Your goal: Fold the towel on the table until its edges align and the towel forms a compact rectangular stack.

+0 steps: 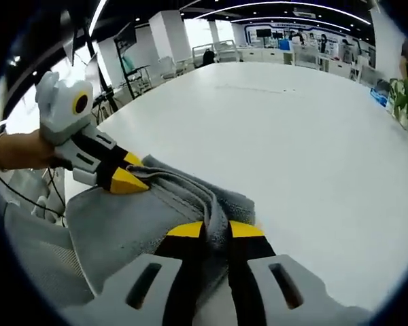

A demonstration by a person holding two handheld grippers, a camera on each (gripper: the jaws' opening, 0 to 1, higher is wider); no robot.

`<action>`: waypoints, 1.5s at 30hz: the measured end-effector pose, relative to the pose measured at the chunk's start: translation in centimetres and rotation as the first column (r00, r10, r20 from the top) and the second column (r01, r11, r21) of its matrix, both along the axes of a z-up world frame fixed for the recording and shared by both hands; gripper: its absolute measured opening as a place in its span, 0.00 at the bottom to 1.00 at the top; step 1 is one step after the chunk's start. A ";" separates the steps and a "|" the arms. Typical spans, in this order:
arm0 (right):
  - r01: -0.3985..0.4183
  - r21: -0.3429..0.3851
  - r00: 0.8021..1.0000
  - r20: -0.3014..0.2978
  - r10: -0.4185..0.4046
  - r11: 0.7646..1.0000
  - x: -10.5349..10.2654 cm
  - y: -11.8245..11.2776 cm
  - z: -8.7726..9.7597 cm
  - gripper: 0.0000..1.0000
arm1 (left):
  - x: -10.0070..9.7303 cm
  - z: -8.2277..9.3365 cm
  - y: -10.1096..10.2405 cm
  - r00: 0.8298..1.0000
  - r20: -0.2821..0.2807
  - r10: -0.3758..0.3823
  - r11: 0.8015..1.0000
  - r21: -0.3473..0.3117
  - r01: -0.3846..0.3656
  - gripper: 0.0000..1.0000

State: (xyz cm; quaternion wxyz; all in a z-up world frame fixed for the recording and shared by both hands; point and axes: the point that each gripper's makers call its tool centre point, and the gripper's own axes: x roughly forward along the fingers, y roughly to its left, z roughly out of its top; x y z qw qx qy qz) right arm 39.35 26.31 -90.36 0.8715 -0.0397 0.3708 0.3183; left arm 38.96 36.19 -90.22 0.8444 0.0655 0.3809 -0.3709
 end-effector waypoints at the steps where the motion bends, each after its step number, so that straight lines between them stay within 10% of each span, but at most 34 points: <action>1: 0.005 0.003 1.000 0.005 -0.005 1.000 0.0 0.0 0.0 0.11 | 0.0 0.0 0.0 1.000 0.004 0.000 1.000 0.000 0.000 0.10; 12: 0.026 0.040 0.999 -0.038 -0.024 0.999 0.5 -0.2 0.3 0.12 | 0.2 0.2 0.1 0.999 -0.031 0.019 0.999 -0.030 -0.020 0.11; 15: 0.061 0.089 0.996 -0.076 -0.054 0.994 1.0 -0.5 0.7 0.15 | 1.4 1.1 0.5 0.997 0.081 -0.011 1.000 -0.011 0.012 0.14; 29: 0.155 0.170 0.988 -0.033 -0.151 0.973 1.7 -2.6 3.1 0.28 | 3.7 4.0 6.2 0.955 0.060 0.291 0.949 -0.143 -0.280 0.20; 45: 0.069 0.123 0.996 0.051 -0.075 0.990 -1.4 -4.6 4.5 0.50 | -1.8 4.6 5.4 0.980 0.040 0.197 0.967 -0.175 -0.187 0.48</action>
